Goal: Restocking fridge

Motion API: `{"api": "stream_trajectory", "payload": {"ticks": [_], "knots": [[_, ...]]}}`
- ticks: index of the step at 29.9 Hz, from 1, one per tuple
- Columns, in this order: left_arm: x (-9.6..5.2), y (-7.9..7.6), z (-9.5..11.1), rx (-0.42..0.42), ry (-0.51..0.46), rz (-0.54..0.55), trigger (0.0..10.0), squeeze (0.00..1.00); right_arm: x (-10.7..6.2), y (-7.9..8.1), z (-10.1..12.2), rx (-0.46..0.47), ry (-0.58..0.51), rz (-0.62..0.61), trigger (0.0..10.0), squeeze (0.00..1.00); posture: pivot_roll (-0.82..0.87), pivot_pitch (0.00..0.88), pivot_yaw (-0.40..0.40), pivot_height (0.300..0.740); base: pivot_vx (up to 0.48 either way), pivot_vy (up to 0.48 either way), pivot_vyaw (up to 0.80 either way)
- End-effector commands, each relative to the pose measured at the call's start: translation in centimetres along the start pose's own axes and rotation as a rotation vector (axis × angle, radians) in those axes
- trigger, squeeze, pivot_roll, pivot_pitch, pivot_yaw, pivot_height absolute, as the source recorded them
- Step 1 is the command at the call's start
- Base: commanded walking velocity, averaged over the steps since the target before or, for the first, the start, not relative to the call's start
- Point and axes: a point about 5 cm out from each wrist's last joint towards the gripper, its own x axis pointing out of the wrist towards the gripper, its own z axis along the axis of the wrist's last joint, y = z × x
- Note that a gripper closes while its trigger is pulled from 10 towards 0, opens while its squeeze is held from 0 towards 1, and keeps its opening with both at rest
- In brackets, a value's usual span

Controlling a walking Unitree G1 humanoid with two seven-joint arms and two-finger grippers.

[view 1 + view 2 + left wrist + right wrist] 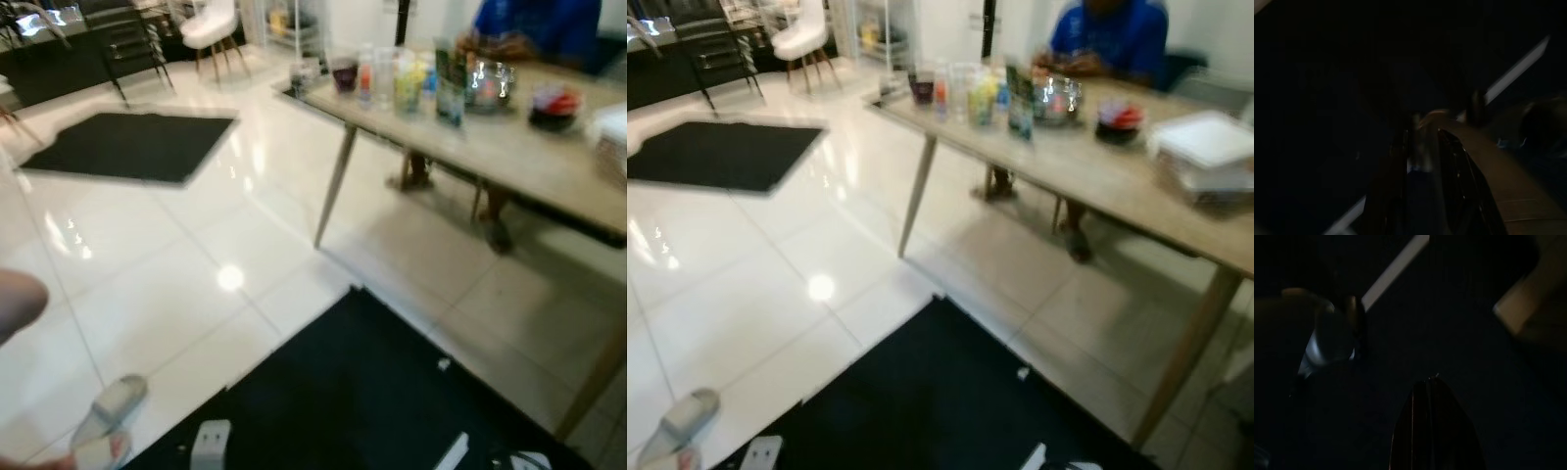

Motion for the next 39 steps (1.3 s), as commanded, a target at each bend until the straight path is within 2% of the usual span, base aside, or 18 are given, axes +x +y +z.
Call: {"api": "stream_trajectory", "payload": {"ticks": [1, 5, 13, 19, 39], "knots": [[-0.5, 1.1, -0.3, -0.011, 0.011, 0.031, 10.0, 0.0, 0.0, 0.5, 0.0, -0.001, 0.0, 0.013, 10.0, 0.0, -0.03, 0.0, 0.024, 0.74, 0.274, 0.0, 0.0], [-0.4, 1.1, -0.2, -0.027, 0.003, 0.034, 10.0, 0.0, 0.1, 0.3, 0.5, -0.023, -0.003, 0.009, 10.0, 0.0, -0.03, 0.0, 0.023, 0.74, 0.275, 0.0, 0.0], [-0.2, 0.3, -1.1, -0.019, 0.038, 0.015, 10.0, 0.0, 0.1, 0.2, 0.5, -0.026, 0.005, 0.008, 10.0, 0.0, -0.03, 0.009, 0.034, 0.74, 0.273, 0.0, -0.76], [-0.3, 0.4, -1.1, -0.008, 0.042, 0.016, 10.0, 0.0, 0.0, 1.1, -0.4, -0.038, 0.03, 0.035, 10.0, 0.0, -0.03, 0.023, 0.032, 0.74, 0.273, 0.0, -0.76], [-0.2, 0.0, -1.2, 0.018, 0.051, 0.001, 10.0, 0.0, 0.1, 0.8, 0.4, -0.06, 0.012, 0.024, 10.0, 0.0, -0.04, 0.022, 0.033, 0.74, 0.269, 0.0, -0.76]]}}
